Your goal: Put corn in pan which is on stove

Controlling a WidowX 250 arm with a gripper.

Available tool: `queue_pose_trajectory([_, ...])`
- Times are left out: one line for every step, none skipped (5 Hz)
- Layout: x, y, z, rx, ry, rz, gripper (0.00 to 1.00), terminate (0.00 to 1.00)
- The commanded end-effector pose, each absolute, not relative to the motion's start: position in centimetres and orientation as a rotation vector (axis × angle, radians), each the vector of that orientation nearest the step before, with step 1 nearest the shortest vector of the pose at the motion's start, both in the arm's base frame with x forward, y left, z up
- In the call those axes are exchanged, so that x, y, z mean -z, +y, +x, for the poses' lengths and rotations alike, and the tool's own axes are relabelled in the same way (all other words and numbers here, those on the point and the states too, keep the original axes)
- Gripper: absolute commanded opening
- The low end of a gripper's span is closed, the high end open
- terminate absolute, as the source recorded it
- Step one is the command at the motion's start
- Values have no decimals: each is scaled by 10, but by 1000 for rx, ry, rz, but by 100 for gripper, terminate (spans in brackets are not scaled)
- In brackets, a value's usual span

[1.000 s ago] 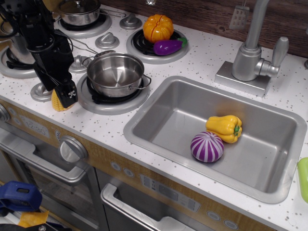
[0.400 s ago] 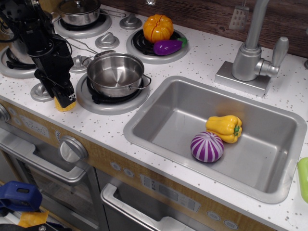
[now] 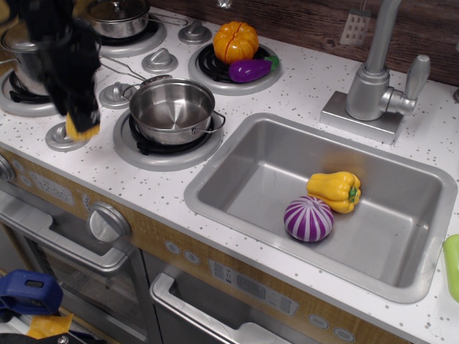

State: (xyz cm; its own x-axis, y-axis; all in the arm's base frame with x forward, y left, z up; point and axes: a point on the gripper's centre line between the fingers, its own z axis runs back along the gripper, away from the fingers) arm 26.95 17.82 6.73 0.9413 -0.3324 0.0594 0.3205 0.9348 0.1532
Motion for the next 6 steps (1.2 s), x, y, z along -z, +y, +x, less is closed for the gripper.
queue_pose_trajectory([-122,166,298,403,-166,252,0,0])
queue_pose_trajectory([-125,150,320,457,-199,234,0,0])
queue_pose_trajectory([-114,133,339,476,-243,217,100,0])
queue_pose_trajectory([-102,123,348,479,-257,187,100,0])
queue_pose_trajectory([-81,120,350,481,-267,145,100,0])
queue_pose_trajectory([-73,122,353,488,-282,126,100,0])
